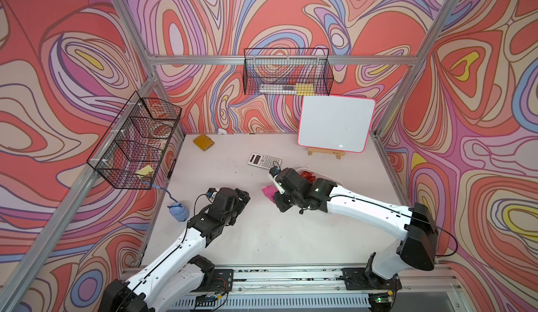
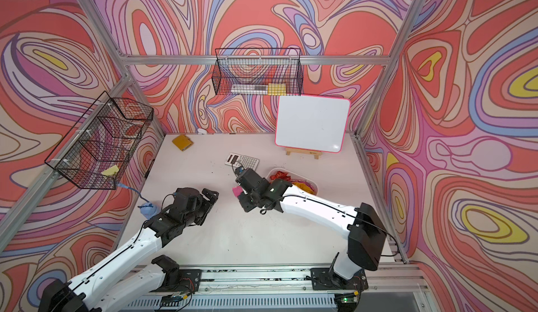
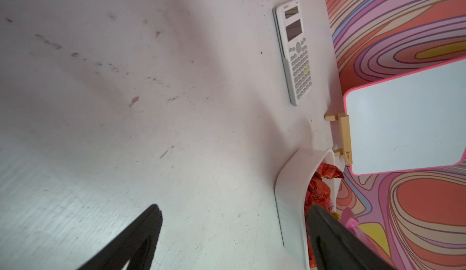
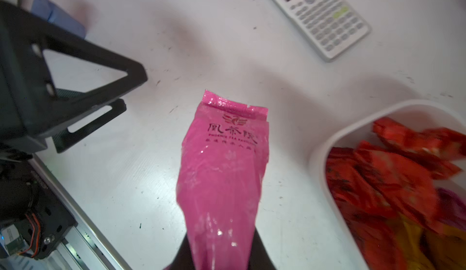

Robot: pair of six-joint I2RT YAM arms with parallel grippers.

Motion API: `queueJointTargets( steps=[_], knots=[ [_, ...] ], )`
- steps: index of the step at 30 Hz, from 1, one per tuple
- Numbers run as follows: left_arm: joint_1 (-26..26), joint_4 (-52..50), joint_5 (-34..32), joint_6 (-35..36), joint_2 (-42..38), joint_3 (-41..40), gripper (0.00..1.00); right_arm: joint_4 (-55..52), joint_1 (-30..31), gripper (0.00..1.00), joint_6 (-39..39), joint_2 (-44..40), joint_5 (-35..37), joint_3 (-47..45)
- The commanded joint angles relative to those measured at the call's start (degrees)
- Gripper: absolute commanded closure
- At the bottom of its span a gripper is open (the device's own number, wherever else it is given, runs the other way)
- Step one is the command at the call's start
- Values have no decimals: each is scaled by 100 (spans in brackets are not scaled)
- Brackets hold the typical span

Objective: Take the tea bags out of the storage box
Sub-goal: Place the tea bag at the center of the board.

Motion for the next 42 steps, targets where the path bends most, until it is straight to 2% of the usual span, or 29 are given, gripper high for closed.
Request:
queueJointTargets(
  steps=[1, 6, 12, 14, 17, 21, 25, 30, 37, 42],
  knots=[
    [82, -1039, -295, -183, -431, -120, 6, 1365, 230, 87, -413, 433, -66, -263],
    [124, -1697, -493, -400, -1223, -374, 12, 2337, 485, 86, -513, 1276, 85, -396],
    [129, -1985, -383, -396, -1827, -642, 16, 3133, 530, 83, -385, 1979, 202, -421],
    [126, -1882, -255, -300, -1862, -713, 16, 3222, 555, 77, -356, 2132, 204, -395],
    [131, -1534, -11, -135, -1759, -798, 15, 3299, 579, 56, -300, 2138, 151, -426],
    [131, -1026, 249, 157, -1430, -786, 9, 3407, 581, 34, -176, 1712, 263, -656],
    [124, -473, 511, 524, -901, -655, 3, 3110, 572, 26, -158, 1016, 442, -824],
    [126, 285, 937, 650, -96, -623, 3, 2541, 495, 25, 34, 93, 708, -1032],
    [130, 1476, 1251, 650, 977, -584, 15, 1807, 323, 25, 610, -877, 1326, -1403],
    [126, 1763, 1188, 594, 1483, -476, 22, 1499, 220, 25, 919, -1352, 1562, -1624]
  ],
)
